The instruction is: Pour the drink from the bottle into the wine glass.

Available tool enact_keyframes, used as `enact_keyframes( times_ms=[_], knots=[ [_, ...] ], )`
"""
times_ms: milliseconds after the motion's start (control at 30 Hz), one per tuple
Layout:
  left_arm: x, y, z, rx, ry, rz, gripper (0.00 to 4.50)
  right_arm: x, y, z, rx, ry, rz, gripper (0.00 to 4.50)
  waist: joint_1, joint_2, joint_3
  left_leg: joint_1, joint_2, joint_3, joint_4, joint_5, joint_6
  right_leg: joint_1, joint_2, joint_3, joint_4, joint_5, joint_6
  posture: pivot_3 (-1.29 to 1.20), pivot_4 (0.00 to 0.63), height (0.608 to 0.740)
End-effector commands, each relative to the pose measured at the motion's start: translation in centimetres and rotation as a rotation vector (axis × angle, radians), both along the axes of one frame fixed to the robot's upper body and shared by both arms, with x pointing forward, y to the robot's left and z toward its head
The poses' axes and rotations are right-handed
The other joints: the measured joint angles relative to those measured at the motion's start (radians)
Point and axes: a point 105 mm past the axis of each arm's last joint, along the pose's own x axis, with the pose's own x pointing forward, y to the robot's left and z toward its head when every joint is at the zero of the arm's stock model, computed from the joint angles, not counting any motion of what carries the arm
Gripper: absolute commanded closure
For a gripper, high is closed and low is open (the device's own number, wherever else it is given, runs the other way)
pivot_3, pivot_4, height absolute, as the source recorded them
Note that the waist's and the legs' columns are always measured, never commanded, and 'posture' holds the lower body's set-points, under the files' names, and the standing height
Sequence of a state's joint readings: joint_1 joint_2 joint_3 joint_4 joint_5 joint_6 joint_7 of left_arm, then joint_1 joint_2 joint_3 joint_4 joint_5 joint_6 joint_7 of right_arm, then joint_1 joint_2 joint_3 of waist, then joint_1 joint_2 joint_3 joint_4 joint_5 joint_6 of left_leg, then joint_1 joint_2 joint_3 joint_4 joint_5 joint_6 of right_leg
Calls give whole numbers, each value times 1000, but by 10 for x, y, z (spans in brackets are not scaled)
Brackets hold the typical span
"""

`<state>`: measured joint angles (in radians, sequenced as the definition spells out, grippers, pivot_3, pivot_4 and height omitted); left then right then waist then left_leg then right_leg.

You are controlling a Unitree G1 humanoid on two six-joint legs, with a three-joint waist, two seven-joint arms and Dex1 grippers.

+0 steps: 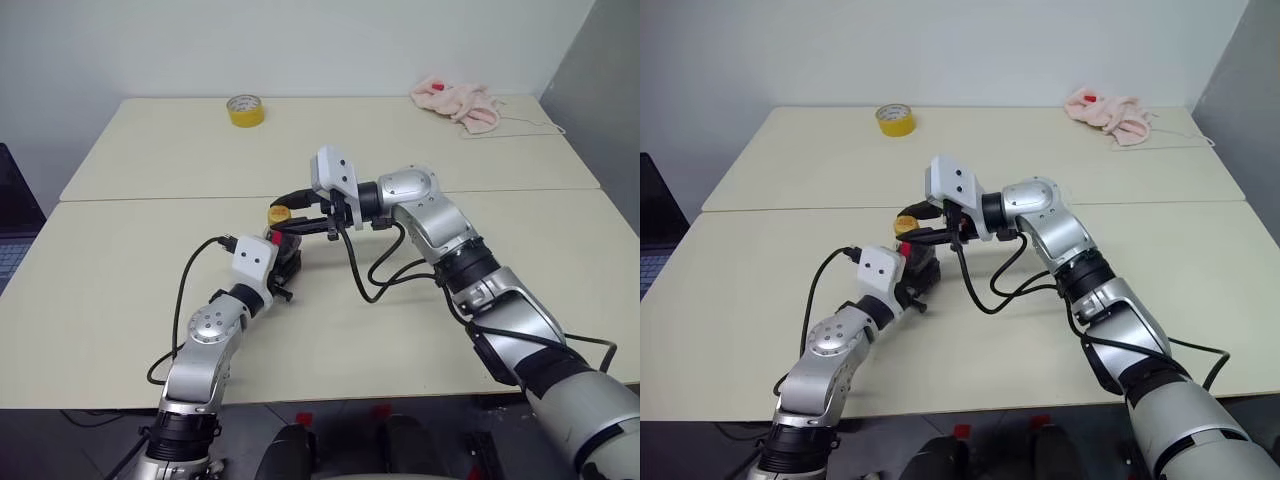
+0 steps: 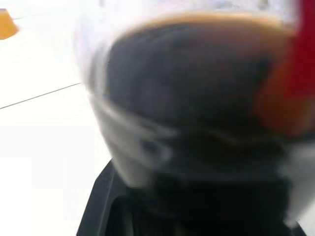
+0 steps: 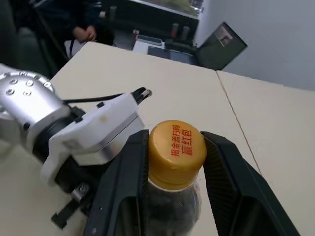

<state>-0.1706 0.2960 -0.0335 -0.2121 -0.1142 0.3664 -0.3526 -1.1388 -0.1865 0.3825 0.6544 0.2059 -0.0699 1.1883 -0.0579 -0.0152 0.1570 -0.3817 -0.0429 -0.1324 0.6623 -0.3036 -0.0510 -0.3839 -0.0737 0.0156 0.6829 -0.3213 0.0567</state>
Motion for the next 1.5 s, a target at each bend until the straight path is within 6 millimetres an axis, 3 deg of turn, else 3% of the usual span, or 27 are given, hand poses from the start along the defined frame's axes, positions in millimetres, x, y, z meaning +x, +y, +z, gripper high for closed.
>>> enact_keyframes(
  times_ms=[33, 300, 533, 733, 933, 1300, 1500],
  knots=[
    [-5, -11, 16, -12, -64, -64, 3282, 12, -11, 14, -36, -123, -34, 3241, 0, 0, 0, 0, 0, 0, 0, 0, 0, 0, 0, 0, 0, 0, 0, 0, 150, 740],
    [-4, -11, 15, -6, -65, -67, 3602, 2, -19, 7, -31, 4, -20, 3241, 1, 0, 0, 0, 0, 0, 0, 0, 0, 0, -1, 0, 0, 0, 0, 0, 150, 740],
    [-4, -10, 16, -6, -70, -64, 3655, -5, -31, 8, 54, 103, -87, 834, 3, 0, 0, -1, 0, 0, 1, 0, 0, 0, -1, 0, 0, 0, 0, 0, 150, 740],
    [-5, -10, 17, -10, -75, -57, 3657, -20, -41, 11, 142, 211, -146, 814, 3, 0, 0, -1, 0, -1, 0, 0, 0, 0, -1, 0, 1, 0, 0, 0, 150, 740],
    [-7, -7, 17, -16, -77, -30, 3708, -30, -35, 18, 342, 307, -350, 814, 2, 0, 0, -1, 0, 0, 0, 0, 0, -1, -1, 1, 2, 0, 0, 0, 150, 740],
    [-4, -8, 16, -21, -81, -23, 3708, -48, -9, 15, 371, 348, -446, 814, 3, 0, 0, -1, -1, 0, 0, 0, 0, -3, -1, 1, 6, 0, 0, 0, 150, 740],
    [-4, -9, 16, -21, -81, -26, 3709, -40, -6, 12, 362, 333, -498, 814, 2, 0, 0, -1, -1, 0, 1, 0, 0, -3, -1, 1, 6, 0, 0, 0, 150, 740]
  ],
)
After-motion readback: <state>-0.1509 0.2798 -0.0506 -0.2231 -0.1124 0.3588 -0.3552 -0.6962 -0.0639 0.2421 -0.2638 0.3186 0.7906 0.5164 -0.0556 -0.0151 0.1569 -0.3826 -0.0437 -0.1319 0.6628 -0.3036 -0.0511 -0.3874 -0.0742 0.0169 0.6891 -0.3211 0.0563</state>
